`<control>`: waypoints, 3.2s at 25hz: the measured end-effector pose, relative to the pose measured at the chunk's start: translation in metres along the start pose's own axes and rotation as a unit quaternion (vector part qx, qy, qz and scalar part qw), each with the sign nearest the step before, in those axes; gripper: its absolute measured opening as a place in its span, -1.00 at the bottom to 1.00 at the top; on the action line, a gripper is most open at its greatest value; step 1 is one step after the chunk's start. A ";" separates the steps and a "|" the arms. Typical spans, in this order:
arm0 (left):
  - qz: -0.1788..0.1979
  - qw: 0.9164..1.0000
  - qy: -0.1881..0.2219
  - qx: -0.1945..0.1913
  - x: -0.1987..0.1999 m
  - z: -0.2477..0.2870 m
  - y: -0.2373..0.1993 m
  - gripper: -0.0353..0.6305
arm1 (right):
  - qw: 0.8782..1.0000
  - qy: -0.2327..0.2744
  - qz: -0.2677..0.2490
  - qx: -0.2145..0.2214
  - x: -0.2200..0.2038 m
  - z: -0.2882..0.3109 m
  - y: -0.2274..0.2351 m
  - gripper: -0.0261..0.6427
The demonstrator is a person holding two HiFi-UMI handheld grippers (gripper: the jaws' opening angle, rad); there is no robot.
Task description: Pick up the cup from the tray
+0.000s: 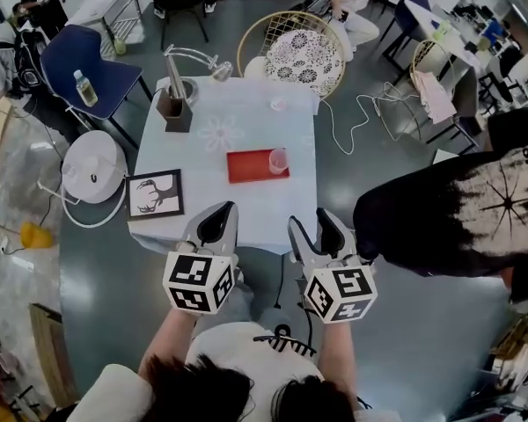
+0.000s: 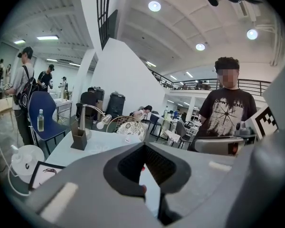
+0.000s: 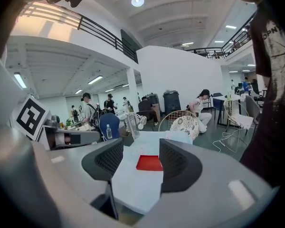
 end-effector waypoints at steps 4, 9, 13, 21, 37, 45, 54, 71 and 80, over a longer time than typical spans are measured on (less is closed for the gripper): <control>0.005 1.000 -0.004 -0.001 0.003 0.013 -0.010 -0.89 | 1.000 -0.003 -0.007 -0.001 -0.002 0.016 0.002 -0.09; 0.009 1.000 -0.020 -0.022 0.001 0.028 -0.013 -0.89 | 1.000 -0.005 -0.009 0.004 -0.004 0.036 0.007 -0.01; 0.005 0.999 -0.022 -0.027 0.003 0.042 -0.014 -0.89 | 1.000 -0.002 -0.011 -0.002 -0.005 0.050 0.022 0.05; 0.008 0.999 -0.017 0.036 0.011 0.085 -0.027 -0.89 | 0.997 -0.068 -0.025 0.037 -0.040 0.115 0.071 0.29; -0.004 0.995 -0.061 0.073 -0.035 0.194 -0.038 -0.89 | 0.991 -0.129 -0.035 0.024 -0.111 0.222 0.161 0.40; 0.002 0.993 -0.089 0.082 -0.063 0.218 -0.042 -0.89 | 0.988 -0.148 -0.041 0.023 -0.134 0.248 0.178 0.40; 0.042 0.990 -0.093 0.101 -0.074 0.222 -0.041 -0.89 | 0.986 -0.155 -0.066 0.008 -0.134 0.255 0.179 0.09; 0.013 0.993 -0.093 0.073 -0.073 0.236 -0.015 -0.89 | 0.986 -0.148 -0.068 -0.031 -0.110 0.223 0.214 0.07; 0.020 0.993 -0.102 0.055 -0.083 0.246 0.006 -0.89 | 0.986 -0.151 -0.052 -0.050 -0.120 0.207 0.234 0.07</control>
Point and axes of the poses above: the fingertips, and each gripper's own axes: z forward along the fingers, y to its right, x out of its top, the point moved 3 cm from there along -z, backward along the fingers, and after that the axes turned 14 degrees about x, right-handed, at the moved point
